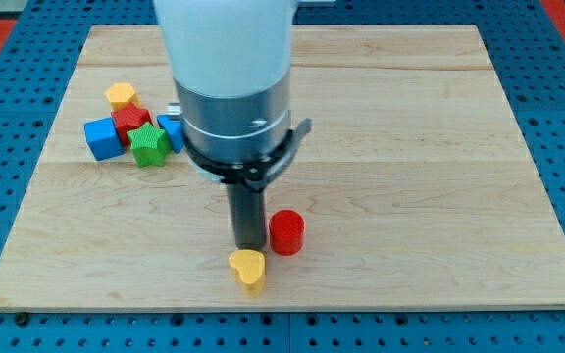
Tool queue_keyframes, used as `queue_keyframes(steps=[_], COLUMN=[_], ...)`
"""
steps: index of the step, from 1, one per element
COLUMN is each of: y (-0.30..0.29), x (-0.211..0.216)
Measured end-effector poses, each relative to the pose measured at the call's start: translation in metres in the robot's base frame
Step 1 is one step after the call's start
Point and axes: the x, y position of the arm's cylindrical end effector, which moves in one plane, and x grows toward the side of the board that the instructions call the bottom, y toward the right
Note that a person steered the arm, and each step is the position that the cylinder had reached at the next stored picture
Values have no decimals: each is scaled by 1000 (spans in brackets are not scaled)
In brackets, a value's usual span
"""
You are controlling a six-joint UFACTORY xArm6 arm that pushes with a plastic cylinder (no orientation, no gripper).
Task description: Move the yellow heart below the red circle
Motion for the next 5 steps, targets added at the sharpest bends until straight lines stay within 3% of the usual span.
queue_keyframes(steps=[1,3,5], y=[-52,-60,32], x=[-2,51,54])
